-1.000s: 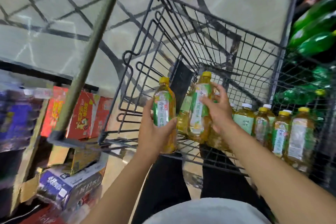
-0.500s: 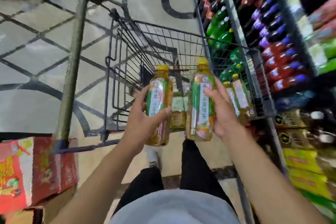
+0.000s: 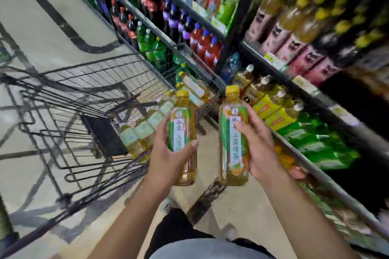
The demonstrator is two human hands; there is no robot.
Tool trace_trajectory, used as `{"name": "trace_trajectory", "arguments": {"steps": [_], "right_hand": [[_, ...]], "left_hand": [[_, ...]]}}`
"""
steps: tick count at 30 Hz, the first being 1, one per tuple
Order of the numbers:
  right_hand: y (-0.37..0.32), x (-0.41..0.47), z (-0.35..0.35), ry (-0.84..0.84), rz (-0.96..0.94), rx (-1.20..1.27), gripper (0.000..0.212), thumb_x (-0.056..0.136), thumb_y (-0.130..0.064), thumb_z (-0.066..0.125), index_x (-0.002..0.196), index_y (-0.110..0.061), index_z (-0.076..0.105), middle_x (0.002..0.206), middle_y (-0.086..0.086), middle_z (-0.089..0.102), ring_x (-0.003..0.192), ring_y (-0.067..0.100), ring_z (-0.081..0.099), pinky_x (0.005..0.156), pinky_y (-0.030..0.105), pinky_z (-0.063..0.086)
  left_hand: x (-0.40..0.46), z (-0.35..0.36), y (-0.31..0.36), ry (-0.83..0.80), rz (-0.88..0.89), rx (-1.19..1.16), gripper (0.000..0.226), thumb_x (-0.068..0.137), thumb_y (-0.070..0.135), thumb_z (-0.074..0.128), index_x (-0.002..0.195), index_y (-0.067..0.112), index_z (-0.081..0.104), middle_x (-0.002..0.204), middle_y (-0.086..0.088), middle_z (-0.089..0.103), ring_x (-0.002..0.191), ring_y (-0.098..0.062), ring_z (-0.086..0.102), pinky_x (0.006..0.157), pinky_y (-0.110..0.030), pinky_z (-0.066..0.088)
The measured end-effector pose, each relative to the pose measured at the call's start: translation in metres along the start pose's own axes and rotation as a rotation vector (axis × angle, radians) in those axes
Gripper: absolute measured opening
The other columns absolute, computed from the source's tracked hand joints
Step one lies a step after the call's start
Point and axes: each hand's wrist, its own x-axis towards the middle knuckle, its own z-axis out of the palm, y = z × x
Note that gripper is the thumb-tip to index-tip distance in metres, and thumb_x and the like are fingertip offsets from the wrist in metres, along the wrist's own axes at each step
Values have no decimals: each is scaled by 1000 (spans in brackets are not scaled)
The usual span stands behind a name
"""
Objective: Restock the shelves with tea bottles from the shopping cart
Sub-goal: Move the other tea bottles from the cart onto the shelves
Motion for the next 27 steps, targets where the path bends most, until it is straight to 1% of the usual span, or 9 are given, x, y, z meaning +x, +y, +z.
{"name": "trace_trajectory", "arguments": {"steps": [2, 4, 9, 13, 17, 19, 21, 23, 27], "right_hand": [[-12, -18, -30, 74, -48, 44, 47, 97, -3, 57, 128, -38, 62, 128, 4, 71, 111, 24, 71, 91, 41, 58], [-23, -38, -63, 140, -88, 95, 46, 97, -4, 59, 123, -41, 63, 123, 5, 73, 105, 26, 73, 86, 43, 61], [-41, -103, -164, 299, -182, 173, 45, 97, -3, 59, 128, -35, 62, 117, 6, 75, 96, 27, 74, 82, 43, 62], [-47, -166, -251, 415, -264, 170, 48, 96, -2, 59, 136, -28, 61, 113, 3, 77, 100, 25, 74, 79, 38, 62], [-50, -225, -328, 524, -334, 203, 52, 96, -4, 61, 143, -27, 57, 121, 5, 74, 110, 33, 71, 91, 52, 58], [-55, -254, -359, 576, -367, 188, 51, 97, -4, 61, 141, -29, 58, 120, 3, 74, 110, 29, 71, 92, 51, 58], [-58, -266, -373, 607, -384, 185, 50, 97, -4, 61, 139, -31, 60, 121, 2, 74, 111, 27, 71, 91, 49, 58], [-71, -313, -426, 725, -456, 235, 51, 97, -5, 61, 141, -31, 58, 124, 1, 73, 115, 28, 69, 97, 54, 55], [-87, -330, -444, 776, -493, 232, 55, 97, -5, 62, 145, -30, 55, 124, -2, 73, 115, 23, 69, 101, 54, 53]], "left_hand": [[-7, 31, 7, -113, 22, -39, 81, 83, 29, 85, 144, 54, 38, 136, 20, 55, 120, 1, 60, 95, -22, 54], [-18, 64, 13, -215, 9, -65, 82, 80, 34, 83, 146, 55, 37, 139, 12, 59, 119, -13, 66, 96, -38, 57], [-67, 162, 27, -400, 85, -54, 71, 89, 19, 77, 137, 55, 41, 109, 28, 71, 102, -6, 72, 78, -27, 59], [-123, 242, 29, -524, 125, -15, 80, 85, 20, 81, 148, 47, 39, 118, 13, 72, 106, -14, 71, 89, -37, 60], [-184, 318, 30, -651, 171, -12, 77, 91, 9, 73, 147, 47, 38, 112, 20, 71, 104, -8, 70, 83, -26, 58], [-208, 355, 26, -727, 187, -14, 76, 92, 9, 71, 148, 46, 36, 110, 26, 70, 102, -4, 70, 79, -20, 56], [-222, 370, 29, -783, 159, 2, 78, 93, 12, 70, 152, 45, 32, 117, 25, 69, 108, -3, 68, 84, -23, 56], [-270, 428, 44, -927, 219, 45, 80, 93, 16, 70, 154, 47, 29, 129, 21, 66, 116, -3, 66, 92, -29, 57], [-284, 455, 54, -1001, 182, 3, 80, 97, 13, 65, 153, 52, 26, 111, 40, 65, 104, 9, 67, 74, -15, 56]]}}
